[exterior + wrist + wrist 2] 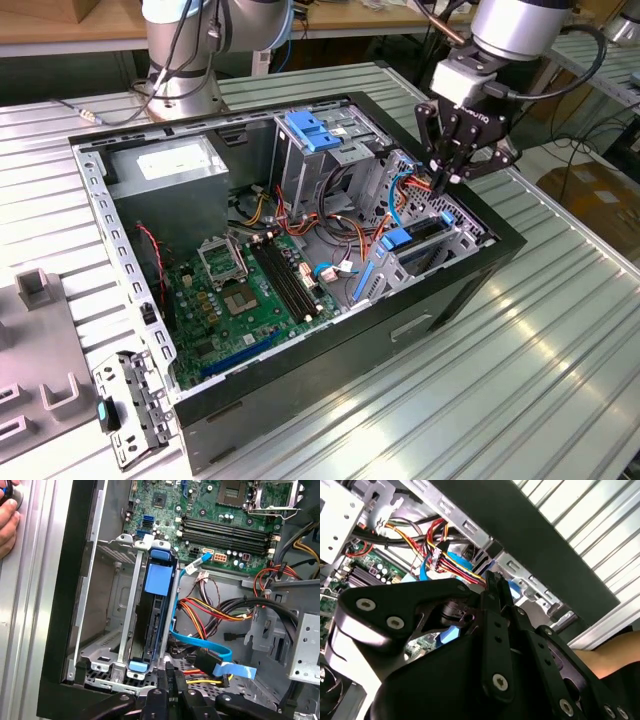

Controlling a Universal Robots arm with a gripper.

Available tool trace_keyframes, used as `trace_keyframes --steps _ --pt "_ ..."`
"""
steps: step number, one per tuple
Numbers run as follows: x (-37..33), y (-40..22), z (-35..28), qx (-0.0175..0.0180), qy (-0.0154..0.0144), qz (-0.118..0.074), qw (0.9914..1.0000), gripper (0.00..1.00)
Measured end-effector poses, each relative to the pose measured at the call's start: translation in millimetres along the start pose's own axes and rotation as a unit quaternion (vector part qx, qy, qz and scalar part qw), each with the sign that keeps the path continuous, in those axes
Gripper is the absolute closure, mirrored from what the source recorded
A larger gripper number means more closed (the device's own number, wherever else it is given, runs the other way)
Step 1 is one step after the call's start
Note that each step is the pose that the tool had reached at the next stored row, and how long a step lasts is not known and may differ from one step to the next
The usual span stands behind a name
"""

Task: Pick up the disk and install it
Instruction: 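Insert the first disk wire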

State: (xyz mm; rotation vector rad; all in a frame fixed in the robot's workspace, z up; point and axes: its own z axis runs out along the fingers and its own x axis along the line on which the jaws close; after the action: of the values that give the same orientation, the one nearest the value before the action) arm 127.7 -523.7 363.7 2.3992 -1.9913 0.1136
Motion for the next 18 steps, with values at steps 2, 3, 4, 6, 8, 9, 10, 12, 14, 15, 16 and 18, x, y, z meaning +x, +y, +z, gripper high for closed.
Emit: trace_keyframes --steps 2,3,4,6,8,9,10,12,14,15,16,18 --pt "-0.4 3.8 0.9 0.0 -0.0001 0.0 1.0 0.83" --pt "-0.6 4.9 1.3 0.0 -0.0001 0.0 1.0 0.83" --pt "-0.7 5.2 1.7 -0.0001 0.0 0.002 1.0 0.83" --pt "-0.8 5.4 3.5 -0.002 0.0008 0.028 0.9996 0.83" --pt "-1.0 5.9 4.4 -0.0032 0.0013 0.047 0.99889 0.83" --pt "-1.2 6.9 4.6 -0.0033 0.0013 0.047 0.99889 0.83" --pt "-1.2 7.1 4.6 -0.0033 0.0014 0.047 0.99889 0.83" --pt "-1.3 7.5 4.5 -0.0033 0.0014 0.047 0.99889 0.83" --pt "-1.5 8.6 4.9 -0.0034 0.0014 0.049 0.99878 0.83" --pt "-1.5 8.6 5.2 -0.0036 0.0015 0.052 0.99864 0.83" --pt "-1.5 8.7 5.8 -0.0038 0.0016 0.055 0.99848 0.83" --pt "-1.3 8.7 6.8 -0.0042 0.0018 0.06 0.99818 0.83"
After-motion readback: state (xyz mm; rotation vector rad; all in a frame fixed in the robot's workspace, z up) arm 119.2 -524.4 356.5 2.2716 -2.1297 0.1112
